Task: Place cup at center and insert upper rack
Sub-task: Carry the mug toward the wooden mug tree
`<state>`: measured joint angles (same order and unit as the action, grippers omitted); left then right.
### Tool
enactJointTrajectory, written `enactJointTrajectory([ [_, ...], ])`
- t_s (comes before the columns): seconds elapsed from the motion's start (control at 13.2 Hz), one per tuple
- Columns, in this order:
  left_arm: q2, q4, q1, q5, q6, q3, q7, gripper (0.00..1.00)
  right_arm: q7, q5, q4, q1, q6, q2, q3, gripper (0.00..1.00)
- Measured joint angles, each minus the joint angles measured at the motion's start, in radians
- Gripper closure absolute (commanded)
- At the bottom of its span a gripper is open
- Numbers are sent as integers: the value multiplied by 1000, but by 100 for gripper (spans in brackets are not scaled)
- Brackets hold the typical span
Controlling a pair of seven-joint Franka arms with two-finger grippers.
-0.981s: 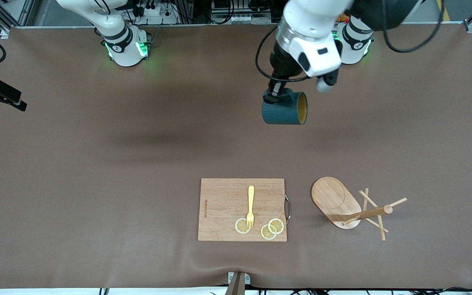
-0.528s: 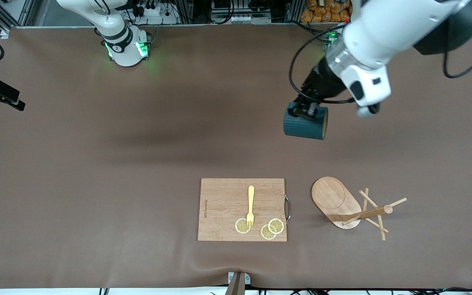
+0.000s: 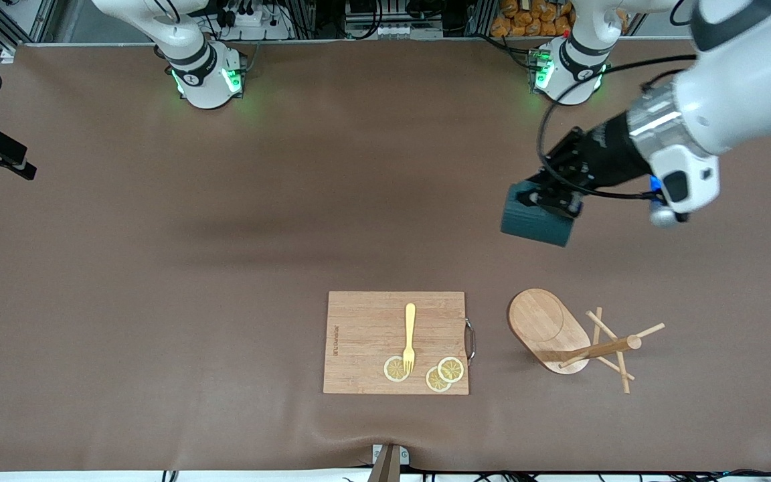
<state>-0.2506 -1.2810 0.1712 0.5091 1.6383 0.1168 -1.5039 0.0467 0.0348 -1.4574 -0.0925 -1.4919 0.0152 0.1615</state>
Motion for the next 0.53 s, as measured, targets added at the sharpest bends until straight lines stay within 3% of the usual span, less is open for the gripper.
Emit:
enactJointTrajectory([
  [0.53, -73, -15, -126, 184, -11, -2, 168, 100, 0, 0, 2, 0, 49, 0, 0, 0],
])
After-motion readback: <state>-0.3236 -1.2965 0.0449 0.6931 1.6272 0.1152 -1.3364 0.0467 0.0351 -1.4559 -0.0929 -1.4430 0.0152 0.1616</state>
